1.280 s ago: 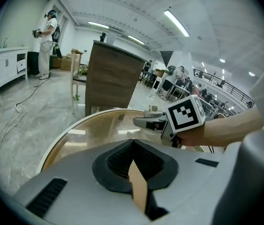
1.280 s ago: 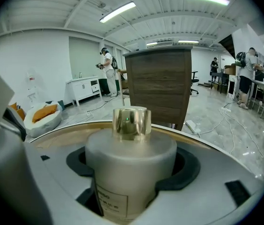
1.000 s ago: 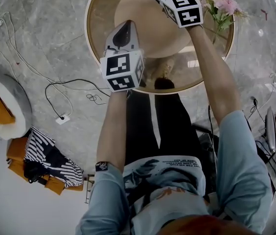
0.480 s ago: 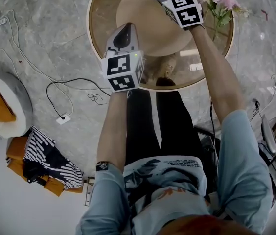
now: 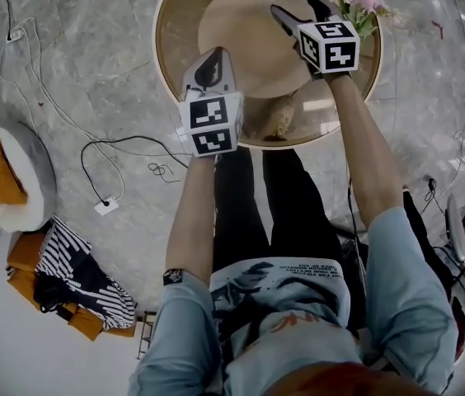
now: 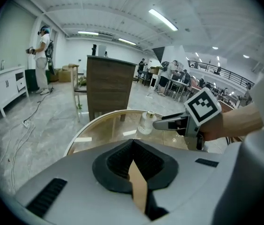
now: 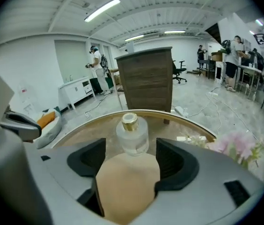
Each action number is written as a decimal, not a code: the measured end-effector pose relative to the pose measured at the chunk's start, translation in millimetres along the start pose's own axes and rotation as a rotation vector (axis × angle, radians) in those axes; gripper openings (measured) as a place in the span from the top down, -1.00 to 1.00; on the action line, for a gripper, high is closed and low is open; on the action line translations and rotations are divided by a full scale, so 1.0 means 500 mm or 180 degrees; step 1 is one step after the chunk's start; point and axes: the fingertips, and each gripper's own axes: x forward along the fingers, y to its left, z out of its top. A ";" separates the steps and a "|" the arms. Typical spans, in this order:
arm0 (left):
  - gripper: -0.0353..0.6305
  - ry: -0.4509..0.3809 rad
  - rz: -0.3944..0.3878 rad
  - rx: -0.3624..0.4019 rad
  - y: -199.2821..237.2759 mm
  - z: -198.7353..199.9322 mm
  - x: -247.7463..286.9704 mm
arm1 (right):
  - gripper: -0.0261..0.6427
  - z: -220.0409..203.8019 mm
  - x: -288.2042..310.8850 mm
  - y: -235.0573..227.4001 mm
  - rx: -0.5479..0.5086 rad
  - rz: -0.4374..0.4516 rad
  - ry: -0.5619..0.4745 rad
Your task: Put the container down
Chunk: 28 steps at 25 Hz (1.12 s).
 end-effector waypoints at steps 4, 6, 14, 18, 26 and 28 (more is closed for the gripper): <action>0.82 -0.0120 -0.0027 0.0042 -0.045 0.056 -0.041 | 0.17 0.034 -0.120 0.015 0.0218 -0.0012 -0.0232; 0.82 -0.0174 -0.0083 0.0120 -0.079 0.091 -0.077 | 0.37 0.057 -0.191 0.025 0.0249 -0.0033 -0.0314; 0.82 -0.0621 -0.0155 0.0376 -0.163 0.302 -0.246 | 0.80 0.259 -0.421 0.080 0.0374 -0.0059 -0.0873; 0.82 -0.0951 -0.0041 0.0245 -0.188 0.406 -0.325 | 0.89 0.369 -0.531 0.103 0.0431 -0.0008 -0.1225; 0.82 -0.1510 -0.0325 -0.0511 -0.240 0.573 -0.519 | 0.89 0.535 -0.755 0.167 0.0460 -0.0087 -0.1801; 0.82 -0.1621 -0.0382 -0.0337 -0.262 0.612 -0.548 | 0.89 0.569 -0.791 0.180 0.0384 -0.0126 -0.1903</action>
